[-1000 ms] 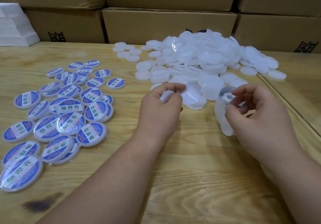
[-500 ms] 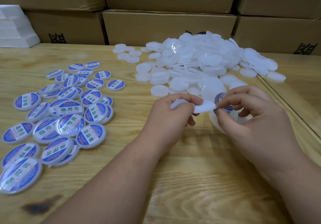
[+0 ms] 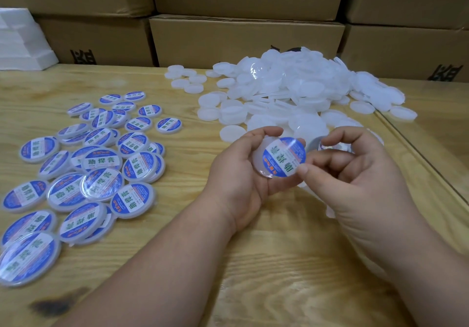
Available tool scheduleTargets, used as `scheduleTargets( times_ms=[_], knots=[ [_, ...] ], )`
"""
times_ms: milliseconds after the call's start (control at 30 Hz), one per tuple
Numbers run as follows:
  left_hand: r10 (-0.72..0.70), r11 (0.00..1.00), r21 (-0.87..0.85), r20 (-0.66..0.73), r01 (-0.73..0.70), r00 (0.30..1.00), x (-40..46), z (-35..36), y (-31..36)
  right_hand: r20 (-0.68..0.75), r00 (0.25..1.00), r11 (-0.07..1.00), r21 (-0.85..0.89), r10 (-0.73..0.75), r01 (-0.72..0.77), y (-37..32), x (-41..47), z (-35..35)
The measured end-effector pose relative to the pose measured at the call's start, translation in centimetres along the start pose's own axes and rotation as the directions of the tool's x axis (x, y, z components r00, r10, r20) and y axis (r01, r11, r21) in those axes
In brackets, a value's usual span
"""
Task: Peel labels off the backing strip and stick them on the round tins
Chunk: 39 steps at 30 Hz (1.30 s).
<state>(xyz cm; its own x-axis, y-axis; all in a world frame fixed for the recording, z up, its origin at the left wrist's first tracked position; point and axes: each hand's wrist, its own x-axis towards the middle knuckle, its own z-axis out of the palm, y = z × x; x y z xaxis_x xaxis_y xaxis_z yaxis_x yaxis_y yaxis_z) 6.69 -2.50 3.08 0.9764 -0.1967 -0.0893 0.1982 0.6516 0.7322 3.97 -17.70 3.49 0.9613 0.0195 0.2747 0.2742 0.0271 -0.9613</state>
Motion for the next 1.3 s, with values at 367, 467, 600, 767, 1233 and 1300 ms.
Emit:
scheduleTargets(
  times_ms=[367, 467, 600, 767, 1233, 1300],
  knots=[
    [-0.042, 0.996, 0.084, 0.089, 0.034, 0.995, 0.1, -0.2, -0.8, -0.056, 0.994, 0.991, -0.096, 0.089, -0.094, 1.6, 0.6, -0.2],
    [-0.036, 0.995, 0.096, 0.091, 0.027, 0.995, 0.2, -0.2, -0.9, -0.057, 0.994, 0.992, -0.090, 0.088, -0.093, 1.9, 0.7, -0.2],
    [-0.031, 0.993, 0.119, 0.082, 0.021, 0.996, 0.3, -0.3, -0.9, -0.050, 0.995, 0.991, -0.096, 0.084, -0.089, 2.0, 0.7, -0.2],
    [-0.032, 0.989, 0.146, 0.060, 0.023, 0.998, 0.5, -0.4, -1.0, -0.053, 0.995, 0.989, -0.119, 0.087, -0.093, 2.1, 0.8, -0.3],
    [-0.028, 0.989, 0.149, 0.068, 0.017, 0.997, 0.7, -0.5, -1.2, -0.059, 0.994, 0.981, -0.168, 0.092, -0.101, 1.9, 0.8, -0.4],
    [-0.022, 0.988, 0.157, 0.067, 0.011, 0.998, 0.7, -0.5, -1.2, -0.061, 0.994, 0.980, -0.168, 0.093, -0.102, 1.8, 0.7, -0.4]
  ],
)
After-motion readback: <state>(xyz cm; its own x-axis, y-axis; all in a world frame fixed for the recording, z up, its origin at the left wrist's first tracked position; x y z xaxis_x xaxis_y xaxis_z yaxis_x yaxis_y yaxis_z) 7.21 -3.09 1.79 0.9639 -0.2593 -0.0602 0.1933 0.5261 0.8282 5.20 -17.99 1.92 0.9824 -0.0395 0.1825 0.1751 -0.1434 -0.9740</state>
